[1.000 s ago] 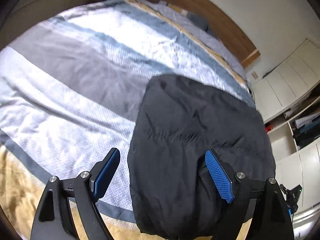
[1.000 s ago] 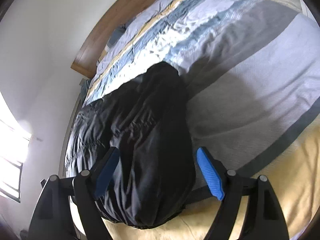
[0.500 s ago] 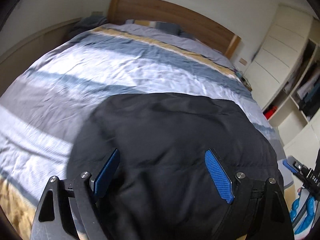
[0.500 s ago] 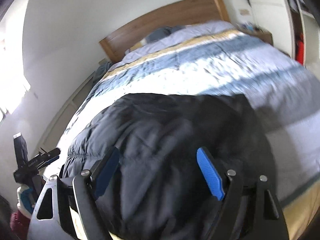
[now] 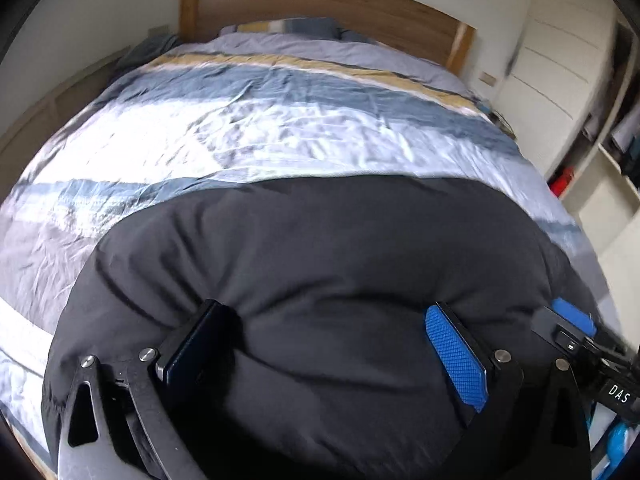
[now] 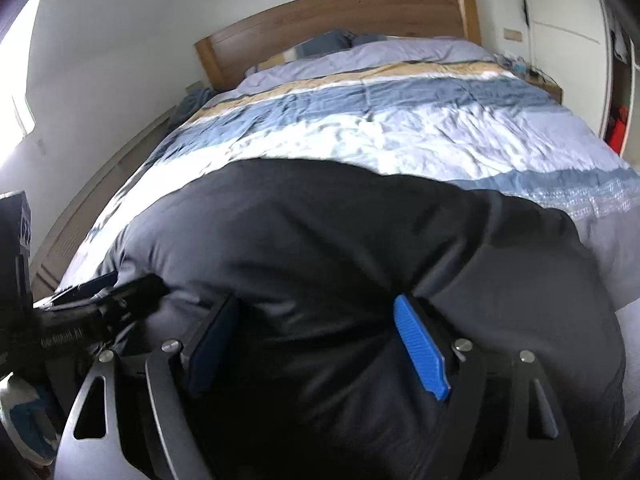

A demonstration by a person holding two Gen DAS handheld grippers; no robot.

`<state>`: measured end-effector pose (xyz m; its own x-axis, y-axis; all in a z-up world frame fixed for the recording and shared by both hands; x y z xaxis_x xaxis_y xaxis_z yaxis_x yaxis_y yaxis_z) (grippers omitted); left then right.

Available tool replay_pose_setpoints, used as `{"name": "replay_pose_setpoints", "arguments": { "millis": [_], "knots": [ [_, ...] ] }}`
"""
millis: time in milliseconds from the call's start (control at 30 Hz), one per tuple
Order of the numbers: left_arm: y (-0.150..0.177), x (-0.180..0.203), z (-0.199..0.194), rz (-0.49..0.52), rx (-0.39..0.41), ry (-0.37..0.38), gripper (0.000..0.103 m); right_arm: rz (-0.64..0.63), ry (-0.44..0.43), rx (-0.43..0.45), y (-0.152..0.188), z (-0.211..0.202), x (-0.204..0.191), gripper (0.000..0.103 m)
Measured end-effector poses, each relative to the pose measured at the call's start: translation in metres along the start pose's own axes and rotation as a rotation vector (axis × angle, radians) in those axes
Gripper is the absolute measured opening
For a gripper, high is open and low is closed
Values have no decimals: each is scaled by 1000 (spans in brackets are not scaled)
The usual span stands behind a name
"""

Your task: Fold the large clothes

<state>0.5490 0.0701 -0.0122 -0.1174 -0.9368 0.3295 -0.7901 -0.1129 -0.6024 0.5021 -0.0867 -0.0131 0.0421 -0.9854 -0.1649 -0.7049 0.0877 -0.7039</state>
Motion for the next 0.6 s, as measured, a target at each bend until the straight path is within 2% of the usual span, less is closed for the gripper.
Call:
{"name": "replay_pose_setpoints", "arguments": {
  "millis": [133, 367, 500, 600],
  "knots": [
    [4, -27, -12, -67, 12, 14, 99, 37, 36, 0, 7, -7, 44, 79],
    [44, -104, -53, -250, -1, -42, 99, 188, 165, -59, 41, -37, 138, 79],
    [66, -129, -87, -299, 14, -119, 99, 274, 228, -65, 56, -67, 169, 79],
    [85, -132, -118, -331, 56, -115, 99, 301, 229, -28, 65, -98, 172, 79]
  ]
}}
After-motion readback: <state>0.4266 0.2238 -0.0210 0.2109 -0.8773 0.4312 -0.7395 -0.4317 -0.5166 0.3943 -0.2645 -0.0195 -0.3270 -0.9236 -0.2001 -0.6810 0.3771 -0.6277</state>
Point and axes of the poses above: each gripper's, at about its wrist camera, not at the fingertips, and z roughly the way its jaws point, x to its right, y to its underside, the point moved 1 cm from there along z, roughly the way its jaws point, and after that the axes turned 10 degrees about y, right-handed, at the moved point
